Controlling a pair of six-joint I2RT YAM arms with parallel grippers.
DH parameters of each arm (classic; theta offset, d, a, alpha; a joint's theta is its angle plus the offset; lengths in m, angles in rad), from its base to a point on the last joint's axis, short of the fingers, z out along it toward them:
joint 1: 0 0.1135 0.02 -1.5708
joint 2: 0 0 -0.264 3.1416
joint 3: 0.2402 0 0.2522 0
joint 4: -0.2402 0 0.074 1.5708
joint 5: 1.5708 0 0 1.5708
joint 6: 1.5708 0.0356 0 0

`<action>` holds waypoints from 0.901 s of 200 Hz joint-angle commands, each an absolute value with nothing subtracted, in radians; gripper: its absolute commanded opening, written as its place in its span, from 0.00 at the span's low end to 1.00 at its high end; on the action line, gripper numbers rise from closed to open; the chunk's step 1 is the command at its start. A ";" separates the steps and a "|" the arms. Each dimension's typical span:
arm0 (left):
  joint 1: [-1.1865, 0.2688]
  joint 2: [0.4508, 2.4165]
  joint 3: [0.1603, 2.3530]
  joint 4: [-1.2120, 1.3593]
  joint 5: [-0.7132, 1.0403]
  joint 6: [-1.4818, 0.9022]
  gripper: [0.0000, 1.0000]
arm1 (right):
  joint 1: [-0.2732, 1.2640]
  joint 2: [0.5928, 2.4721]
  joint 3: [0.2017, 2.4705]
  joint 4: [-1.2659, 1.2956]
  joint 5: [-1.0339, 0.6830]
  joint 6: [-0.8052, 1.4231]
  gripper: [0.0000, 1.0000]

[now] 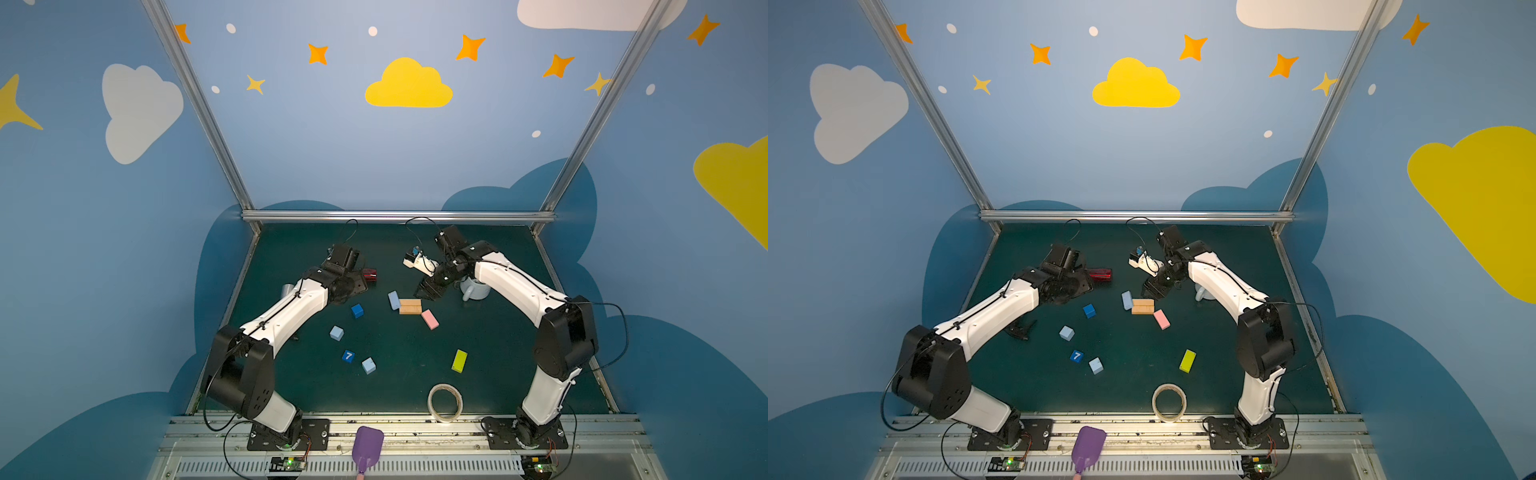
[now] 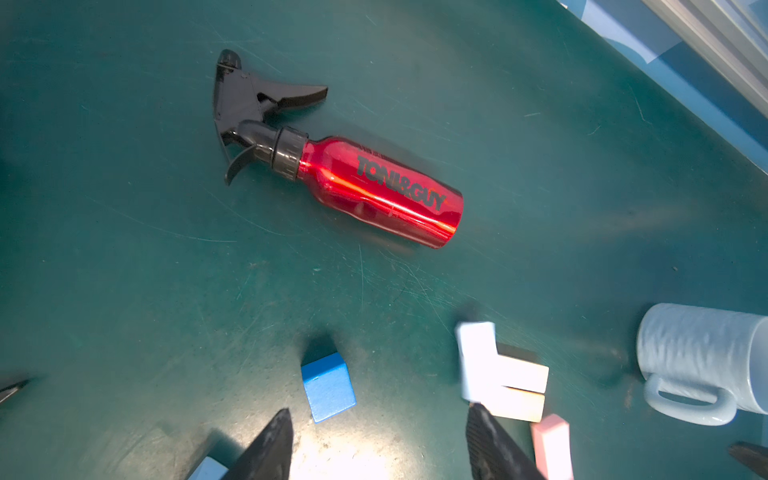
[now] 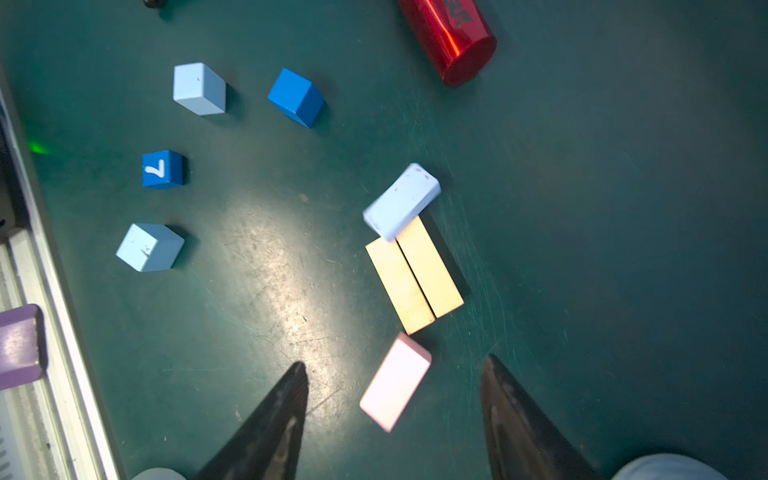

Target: Build the wood block tower

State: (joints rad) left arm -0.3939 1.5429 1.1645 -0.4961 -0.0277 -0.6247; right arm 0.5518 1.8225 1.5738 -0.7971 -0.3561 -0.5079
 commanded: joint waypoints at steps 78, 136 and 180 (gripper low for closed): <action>-0.387 1.574 1.180 -0.479 -0.029 -0.605 0.65 | 0.458 1.726 1.482 -0.692 -0.344 -0.331 0.57; -0.387 1.647 1.200 -0.475 0.061 -0.510 0.65 | 0.496 1.644 1.248 -0.582 -0.163 -0.102 0.41; -0.391 1.664 1.212 -0.484 0.069 -0.498 0.64 | 0.560 1.689 1.168 -0.562 -0.070 -0.037 0.50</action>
State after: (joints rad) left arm -0.3908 1.6581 1.1759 -0.4755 0.0551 -0.5266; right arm 0.5301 1.6669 1.1828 -0.5980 -0.1455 -0.1020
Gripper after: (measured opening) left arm 0.641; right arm 0.469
